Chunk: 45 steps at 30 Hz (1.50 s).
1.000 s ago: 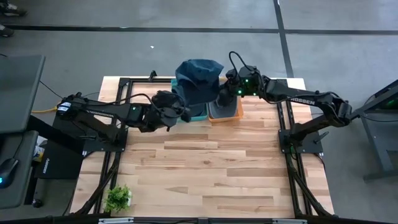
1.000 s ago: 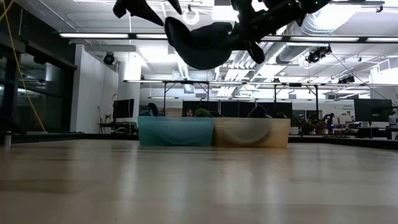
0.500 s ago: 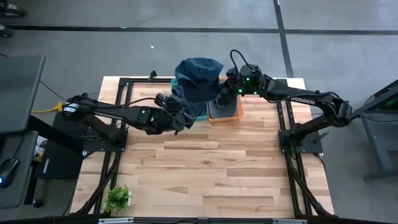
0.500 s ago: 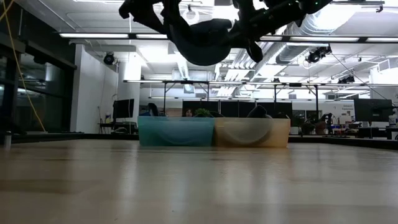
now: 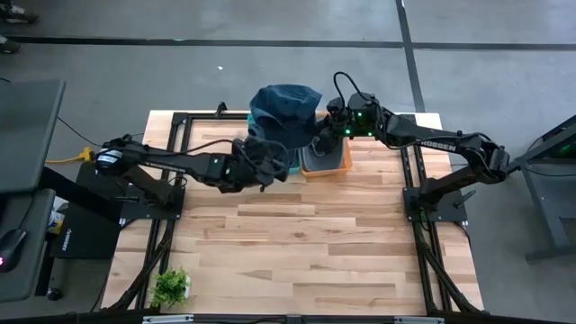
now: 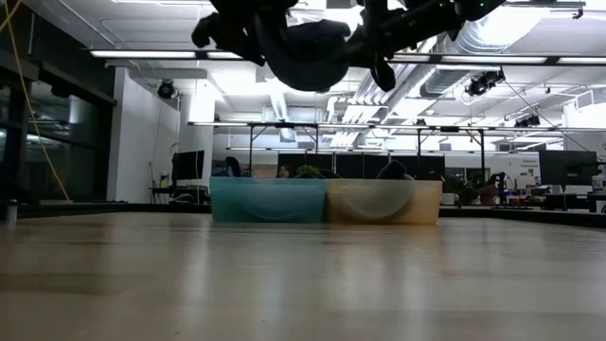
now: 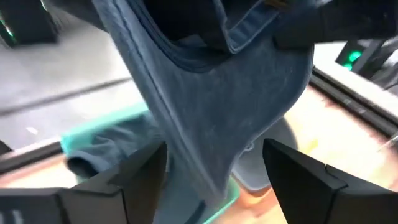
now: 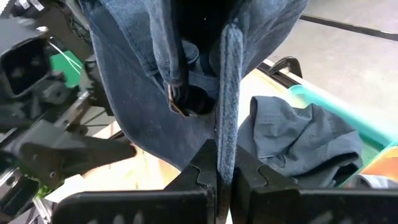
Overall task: Pick & Place hat
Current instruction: Put the blue cap into the green bin
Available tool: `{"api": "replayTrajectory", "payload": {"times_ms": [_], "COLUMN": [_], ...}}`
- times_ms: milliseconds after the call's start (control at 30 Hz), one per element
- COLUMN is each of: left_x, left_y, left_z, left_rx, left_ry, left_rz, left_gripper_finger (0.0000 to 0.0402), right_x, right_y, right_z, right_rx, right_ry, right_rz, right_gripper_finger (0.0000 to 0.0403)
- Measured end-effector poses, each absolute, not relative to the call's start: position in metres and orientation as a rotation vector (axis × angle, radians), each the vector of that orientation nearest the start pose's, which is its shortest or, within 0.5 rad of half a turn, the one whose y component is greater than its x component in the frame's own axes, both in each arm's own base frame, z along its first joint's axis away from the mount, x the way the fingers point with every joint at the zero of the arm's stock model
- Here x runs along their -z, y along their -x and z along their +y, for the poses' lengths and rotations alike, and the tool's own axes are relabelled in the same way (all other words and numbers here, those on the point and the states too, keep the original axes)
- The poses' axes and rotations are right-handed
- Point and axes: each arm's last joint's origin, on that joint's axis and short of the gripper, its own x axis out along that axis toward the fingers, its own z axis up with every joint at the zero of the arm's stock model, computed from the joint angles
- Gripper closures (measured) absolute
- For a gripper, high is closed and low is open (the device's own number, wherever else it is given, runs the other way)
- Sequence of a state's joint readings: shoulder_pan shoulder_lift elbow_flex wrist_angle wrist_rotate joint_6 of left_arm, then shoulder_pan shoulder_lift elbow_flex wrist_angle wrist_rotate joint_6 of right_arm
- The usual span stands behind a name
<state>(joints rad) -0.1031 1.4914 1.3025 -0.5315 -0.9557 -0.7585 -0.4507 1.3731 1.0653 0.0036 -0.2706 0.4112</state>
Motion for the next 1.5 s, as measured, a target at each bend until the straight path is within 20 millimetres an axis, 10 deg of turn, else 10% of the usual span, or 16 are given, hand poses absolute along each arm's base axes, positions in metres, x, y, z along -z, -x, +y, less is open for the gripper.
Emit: {"api": "replayTrajectory", "payload": {"times_ms": [467, 733, 1500], "left_x": [-0.329, -0.327, -0.319], "left_y": [-0.323, -0.322, -0.315], "left_z": [0.017, 0.018, 0.019], "left_rx": [-0.911, -0.917, -1.024], "left_ry": [0.571, 0.613, 0.664], "left_rz": [0.230, 0.232, 0.235], "left_gripper_finger": [0.0386, 0.0395, 0.0396], "right_x": [-0.316, -0.315, -0.308], "right_y": [-0.283, -0.283, -0.261], "right_z": [-0.128, -0.128, -0.132], "right_rx": [0.223, 0.219, 0.290], "right_ry": [-0.514, -0.515, -0.571], "right_rz": [0.261, 0.272, 0.422], "right_gripper_finger": [0.0398, 0.0391, 0.0210]}}
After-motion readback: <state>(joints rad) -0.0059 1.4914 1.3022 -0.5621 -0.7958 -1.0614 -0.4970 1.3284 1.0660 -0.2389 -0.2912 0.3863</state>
